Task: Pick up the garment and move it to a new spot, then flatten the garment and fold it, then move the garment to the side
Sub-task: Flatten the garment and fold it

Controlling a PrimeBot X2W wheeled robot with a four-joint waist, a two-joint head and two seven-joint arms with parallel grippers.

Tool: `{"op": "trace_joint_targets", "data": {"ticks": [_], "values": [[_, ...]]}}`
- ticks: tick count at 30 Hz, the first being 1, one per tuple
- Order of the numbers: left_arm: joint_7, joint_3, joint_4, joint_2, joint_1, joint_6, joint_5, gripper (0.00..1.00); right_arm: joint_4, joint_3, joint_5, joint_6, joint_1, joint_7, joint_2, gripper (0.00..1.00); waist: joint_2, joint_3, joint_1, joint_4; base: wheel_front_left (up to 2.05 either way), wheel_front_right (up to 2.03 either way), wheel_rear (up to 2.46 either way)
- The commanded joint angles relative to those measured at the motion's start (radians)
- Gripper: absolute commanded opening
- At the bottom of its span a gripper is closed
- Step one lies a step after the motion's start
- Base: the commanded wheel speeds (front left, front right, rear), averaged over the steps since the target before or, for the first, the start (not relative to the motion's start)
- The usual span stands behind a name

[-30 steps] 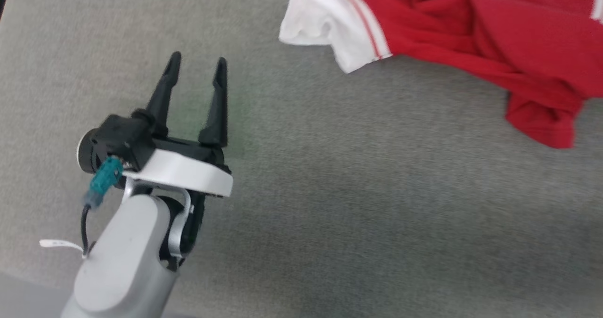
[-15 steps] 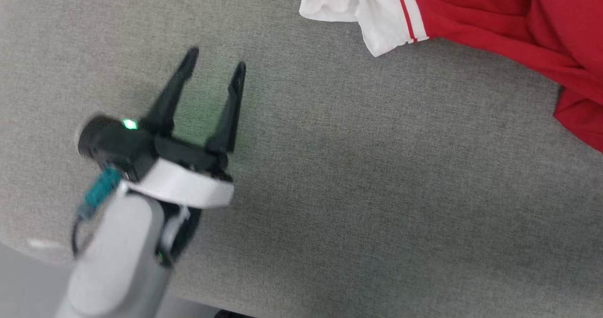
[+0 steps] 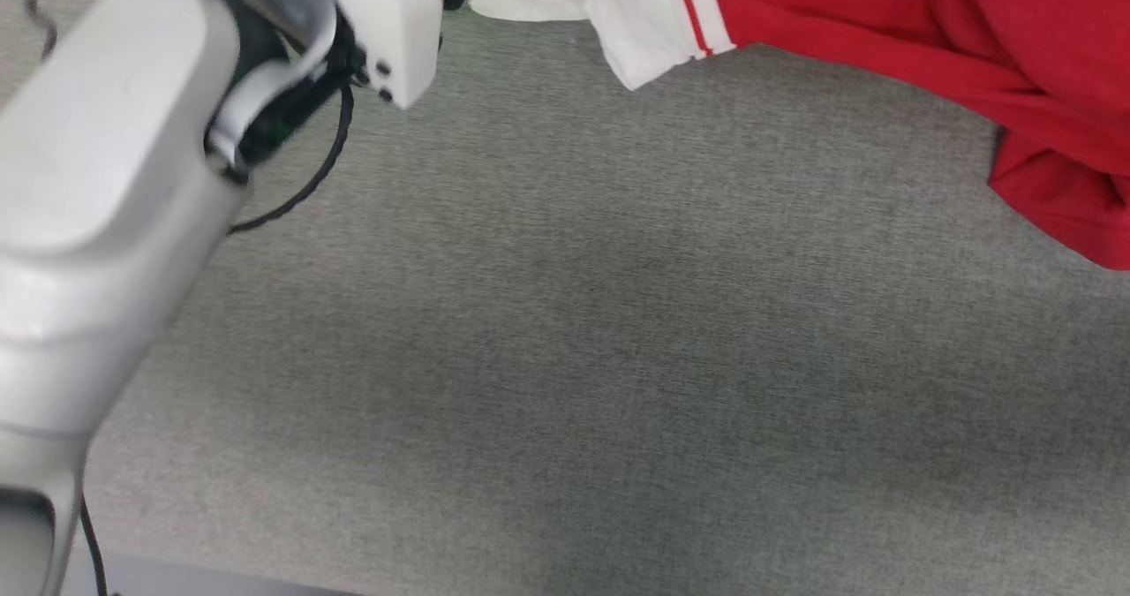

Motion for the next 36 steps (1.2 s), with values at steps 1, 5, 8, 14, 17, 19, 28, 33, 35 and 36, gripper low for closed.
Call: {"op": "trace_joint_targets", "data": {"ticks": [1, 5, 8, 14, 17, 19, 28, 33, 35, 36], "values": [[0.034, -0.031, 0.025, 0.003, -0.030, 0.002, -0.031, 1.00, 0.032, 0.036, -0.012, -0.006, 0.040, 0.014, 0.014, 0.00, -0.0001, 0.016, 0.0000, -0.016, 0.00, 0.00, 0.00], [0.207, -0.117, 0.182, -0.012, -0.143, 0.003, -0.164, 1.00, 0.036, 0.070, -0.004, -0.006, 0.016, 0.010, 0.026, 0.00, -0.0001, 0.035, 0.0000, -0.033, 0.00, 0.00, 0.00], [0.298, -0.163, 0.265, -0.034, -0.185, 0.002, -0.257, 1.00, 0.044, 0.094, 0.004, -0.006, 0.004, 0.005, 0.033, 0.00, -0.0001, 0.045, 0.0000, -0.044, 0.00, 0.00, 0.00], [0.357, -0.225, 0.309, -0.048, -0.194, 0.001, -0.406, 0.06, 0.058, 0.133, 0.019, -0.006, -0.016, -0.024, 0.038, 0.00, -0.0001, 0.049, 0.0000, -0.057, 0.00, 0.00, 0.00], [0.314, -0.237, 0.305, -0.038, -0.199, 0.001, -0.443, 0.00, 0.049, 0.144, 0.032, -0.006, -0.032, -0.066, 0.042, 0.00, -0.0001, 0.036, 0.0000, -0.059, 0.00, 0.00, 0.00], [0.268, -0.245, 0.307, -0.021, -0.210, 0.001, -0.451, 0.00, 0.038, 0.141, 0.047, -0.006, -0.048, -0.107, 0.043, 0.00, -0.0001, 0.025, 0.0000, -0.060, 0.00, 0.00, 0.00], [-0.035, -0.221, 0.400, -0.003, -0.301, 0.002, -0.445, 0.00, 0.156, 0.020, -0.004, -0.005, -0.190, -0.354, 0.075, 0.00, -0.0001, -0.027, 0.0000, -0.079, 0.00, 0.00, 0.00], [-0.225, -0.172, 0.514, -0.026, -0.395, 0.002, -0.426, 0.00, 0.307, -0.100, -0.105, -0.005, -0.321, -0.546, 0.155, 0.00, -0.0001, -0.049, 0.0000, -0.092, 0.00, 0.00, 0.00], [-0.307, -0.139, 0.580, -0.045, -0.446, 0.009, -0.419, 0.00, 0.368, -0.142, -0.154, -0.005, -0.373, -0.616, 0.186, 0.00, -0.0001, -0.057, 0.0000, -0.097, 0.00, 0.00, 0.00], [-0.340, -0.124, 0.607, -0.055, -0.474, 0.009, -0.420, 0.00, 0.395, -0.165, -0.177, -0.005, -0.407, -0.654, 0.201, 0.00, -0.0001, -0.061, 0.0000, -0.099, 0.00, 0.00, 0.00]]}}
